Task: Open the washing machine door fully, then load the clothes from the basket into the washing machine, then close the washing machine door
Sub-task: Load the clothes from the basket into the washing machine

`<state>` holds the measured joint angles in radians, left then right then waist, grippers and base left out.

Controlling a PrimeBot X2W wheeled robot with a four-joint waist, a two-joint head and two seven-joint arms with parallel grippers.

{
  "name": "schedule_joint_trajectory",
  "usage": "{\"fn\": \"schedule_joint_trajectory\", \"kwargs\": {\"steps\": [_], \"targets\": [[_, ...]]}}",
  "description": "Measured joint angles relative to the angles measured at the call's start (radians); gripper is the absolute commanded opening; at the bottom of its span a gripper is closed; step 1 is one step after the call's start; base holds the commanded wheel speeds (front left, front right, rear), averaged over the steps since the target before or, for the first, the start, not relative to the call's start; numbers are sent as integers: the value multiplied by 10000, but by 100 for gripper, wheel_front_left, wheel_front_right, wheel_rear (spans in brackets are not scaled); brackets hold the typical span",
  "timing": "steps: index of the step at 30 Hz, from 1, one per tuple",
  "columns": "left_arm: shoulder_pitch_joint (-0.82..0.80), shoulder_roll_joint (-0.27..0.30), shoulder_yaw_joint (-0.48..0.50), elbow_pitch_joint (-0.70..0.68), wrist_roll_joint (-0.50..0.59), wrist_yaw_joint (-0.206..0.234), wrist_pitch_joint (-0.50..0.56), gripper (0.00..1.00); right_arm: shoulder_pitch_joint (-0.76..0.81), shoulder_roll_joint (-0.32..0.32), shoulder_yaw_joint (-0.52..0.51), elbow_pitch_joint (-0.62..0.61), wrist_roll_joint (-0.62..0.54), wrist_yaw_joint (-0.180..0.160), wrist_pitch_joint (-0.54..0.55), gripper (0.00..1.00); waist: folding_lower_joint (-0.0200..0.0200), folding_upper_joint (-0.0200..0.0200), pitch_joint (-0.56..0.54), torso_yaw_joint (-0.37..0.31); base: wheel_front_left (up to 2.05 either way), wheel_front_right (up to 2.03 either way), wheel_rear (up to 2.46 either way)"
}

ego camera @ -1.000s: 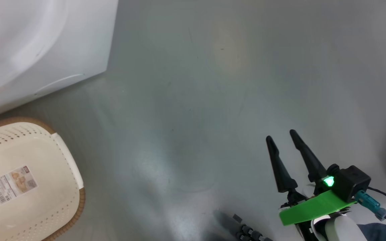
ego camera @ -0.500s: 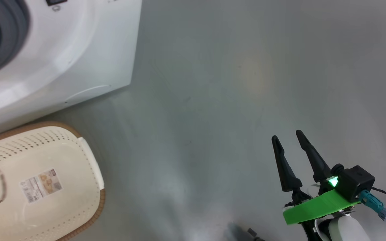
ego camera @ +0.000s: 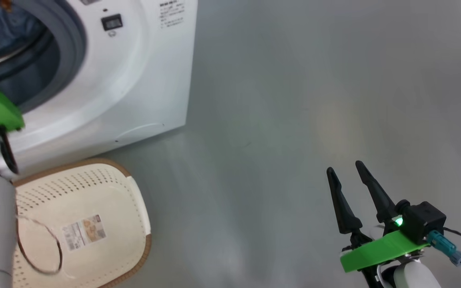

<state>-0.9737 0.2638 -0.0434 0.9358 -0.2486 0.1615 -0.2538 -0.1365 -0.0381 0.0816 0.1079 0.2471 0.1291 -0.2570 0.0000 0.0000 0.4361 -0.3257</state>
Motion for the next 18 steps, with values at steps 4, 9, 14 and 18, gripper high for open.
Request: {"fn": "schedule_joint_trajectory", "kwargs": {"steps": [4,9,14,18], "targets": [[663,-228,98,-174,-4,-136,0,100,240,2,-134,58,-73,0,0,100,0,0,-466,186,0,0,0],[1594,-706,58,-614,44,-571,2,100,441,-27,-357,117,-84,0,0,100,0,0,-1051,483,0,0,0],[2491,-1106,-48,-966,222,-606,2,100,597,-27,-479,151,-169,0,0,100,0,0,-1606,854,0,0,0],[2967,-1423,27,-1106,173,-604,2,100,677,-46,-658,150,-169,0,0,100,0,0,-1979,1185,0,0,0]]}}
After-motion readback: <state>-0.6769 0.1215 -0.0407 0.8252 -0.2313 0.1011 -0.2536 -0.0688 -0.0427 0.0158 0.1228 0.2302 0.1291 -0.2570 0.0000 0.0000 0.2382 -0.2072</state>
